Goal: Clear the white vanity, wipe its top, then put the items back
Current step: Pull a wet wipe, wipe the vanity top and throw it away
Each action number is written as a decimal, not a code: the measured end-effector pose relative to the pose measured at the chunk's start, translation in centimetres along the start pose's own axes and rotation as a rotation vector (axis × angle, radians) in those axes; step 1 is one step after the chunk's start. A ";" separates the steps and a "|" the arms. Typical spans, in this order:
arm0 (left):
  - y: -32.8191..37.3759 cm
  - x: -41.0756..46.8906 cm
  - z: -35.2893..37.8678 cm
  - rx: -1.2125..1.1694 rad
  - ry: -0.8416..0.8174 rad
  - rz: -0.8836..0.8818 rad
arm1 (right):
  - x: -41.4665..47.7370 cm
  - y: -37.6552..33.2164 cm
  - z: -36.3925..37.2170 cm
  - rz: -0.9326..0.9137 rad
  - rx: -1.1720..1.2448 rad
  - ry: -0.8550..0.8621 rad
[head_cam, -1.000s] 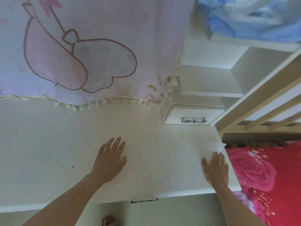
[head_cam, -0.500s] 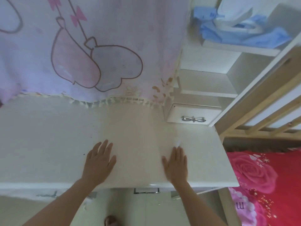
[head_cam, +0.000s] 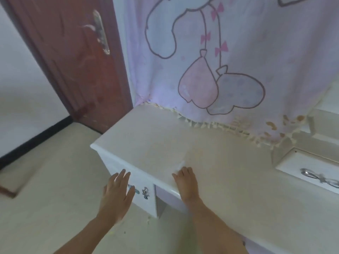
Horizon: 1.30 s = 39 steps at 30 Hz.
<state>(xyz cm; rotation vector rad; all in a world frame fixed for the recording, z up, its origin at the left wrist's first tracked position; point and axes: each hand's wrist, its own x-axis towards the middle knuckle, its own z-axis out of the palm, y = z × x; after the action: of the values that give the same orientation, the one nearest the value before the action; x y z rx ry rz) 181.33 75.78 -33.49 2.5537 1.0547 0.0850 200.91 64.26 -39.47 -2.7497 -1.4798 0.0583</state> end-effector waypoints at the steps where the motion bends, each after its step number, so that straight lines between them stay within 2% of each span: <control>1: -0.7 -0.3 -0.5 0.001 0.002 -0.052 | 1.0 -1.5 0.3 -0.053 0.014 -0.026; 6: -3.3 -0.6 -2.4 -0.005 0.053 -0.238 | 3.1 -9.5 -2.2 -0.334 0.004 -0.258; 7: -3.7 -0.7 -2.6 -0.027 0.080 -0.272 | 3.7 -10.5 -2.6 -0.371 0.088 -0.278; 12: -6.0 -1.7 -5.1 -0.128 0.199 -0.410 | 6.2 -14.8 -6.4 -0.117 0.711 -0.321; 16: -7.8 -3.1 -7.4 -0.202 0.331 -0.544 | 8.8 -16.3 -11.5 -0.017 1.078 -0.589; 20: -9.8 -6.1 -9.1 -0.228 0.445 -0.662 | 10.6 -18.3 -14.5 -0.211 1.243 -0.900; 22: -10.5 -8.4 -10.1 -0.238 0.513 -0.726 | 10.9 -20.4 -15.5 -0.346 1.209 -0.991; 25: -11.6 -12.6 -11.9 -0.224 0.607 -0.828 | 10.2 -24.4 -17.4 -0.517 1.025 -0.924; 30: -13.5 -21.1 -14.7 -0.189 0.737 -0.999 | 5.7 -32.0 -20.2 -0.795 0.915 -0.789; 39: -14.5 -40.4 -17.0 -0.090 0.913 -1.197 | -10.6 -43.4 -24.2 -1.270 0.631 -0.558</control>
<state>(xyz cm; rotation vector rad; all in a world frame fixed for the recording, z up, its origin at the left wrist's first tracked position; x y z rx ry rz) 139.33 62.66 -19.56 1.3456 2.5906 0.9570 159.93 79.34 -13.62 -1.0259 -2.4320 1.0530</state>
